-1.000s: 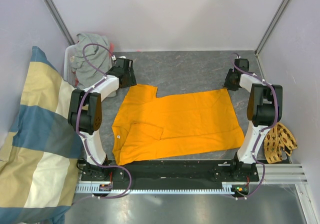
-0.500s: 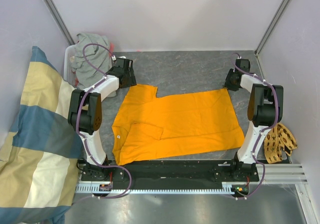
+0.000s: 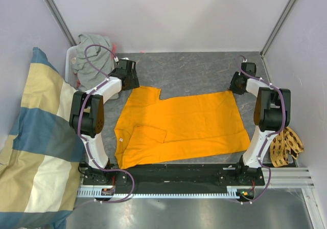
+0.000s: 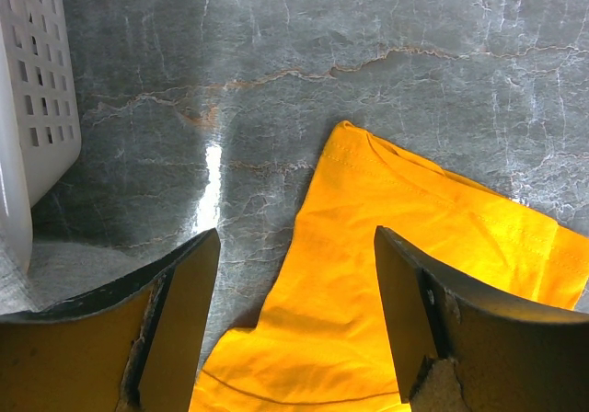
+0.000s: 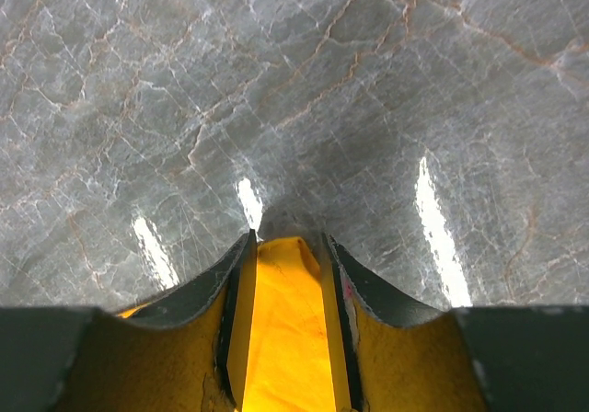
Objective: Fold and stack the t-shirts
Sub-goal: Fold the tshirt
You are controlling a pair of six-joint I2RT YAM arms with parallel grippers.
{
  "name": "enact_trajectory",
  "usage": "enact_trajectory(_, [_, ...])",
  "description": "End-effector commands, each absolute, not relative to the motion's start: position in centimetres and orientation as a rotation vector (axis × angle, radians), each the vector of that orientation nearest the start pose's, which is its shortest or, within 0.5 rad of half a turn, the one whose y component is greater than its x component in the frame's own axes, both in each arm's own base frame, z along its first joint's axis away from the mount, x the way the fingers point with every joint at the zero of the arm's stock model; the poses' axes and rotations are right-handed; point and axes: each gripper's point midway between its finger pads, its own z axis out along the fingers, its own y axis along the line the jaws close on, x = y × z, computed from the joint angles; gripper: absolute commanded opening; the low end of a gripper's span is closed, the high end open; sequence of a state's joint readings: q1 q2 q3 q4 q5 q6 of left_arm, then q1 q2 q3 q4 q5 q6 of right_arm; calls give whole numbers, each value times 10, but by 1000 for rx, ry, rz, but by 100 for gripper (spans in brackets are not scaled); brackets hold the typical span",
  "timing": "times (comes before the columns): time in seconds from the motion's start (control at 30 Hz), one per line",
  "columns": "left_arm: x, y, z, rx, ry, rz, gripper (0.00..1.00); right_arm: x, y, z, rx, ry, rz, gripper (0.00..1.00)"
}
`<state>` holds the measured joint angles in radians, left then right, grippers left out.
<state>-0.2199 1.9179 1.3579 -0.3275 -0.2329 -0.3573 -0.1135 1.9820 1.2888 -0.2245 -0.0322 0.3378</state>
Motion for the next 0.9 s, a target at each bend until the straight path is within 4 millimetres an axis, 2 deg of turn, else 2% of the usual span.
enact_trajectory(0.0, [474,-77,83,-240,2373,21,76,442,-26,11,570,2526,155,42])
enact_trajectory(0.37, [474,-76,83,-246,2373,17,75,437,-24,9,570,2537,164,41])
enact_trajectory(0.4, [474,-77,83,-243,2376,19,76,436,-24,9,572,2538,164,40])
enact_trajectory(0.43, [474,-76,83,-247,2376,20,76,436,-23,9,569,2539,168,29])
enact_trajectory(0.5, [473,-76,82,-247,2377,23,75,436,-23,7,571,2540,168,15])
enact_trajectory(0.53, [474,-76,81,-247,2377,23,76,437,-23,7,574,2541,166,1])
enact_trajectory(0.7, [475,-75,80,-242,2379,32,76,439,-22,7,576,2535,179,0])
enact_trajectory(0.77, [478,-75,79,-217,2380,42,76,440,-21,11,576,2524,185,0])
enact_trajectory(0.8, [485,-76,86,-208,2363,41,75,440,-21,12,575,2520,185,0])
enact_trajectory(0.87, [490,-74,81,-177,2377,63,76,440,-21,13,574,2517,186,0])
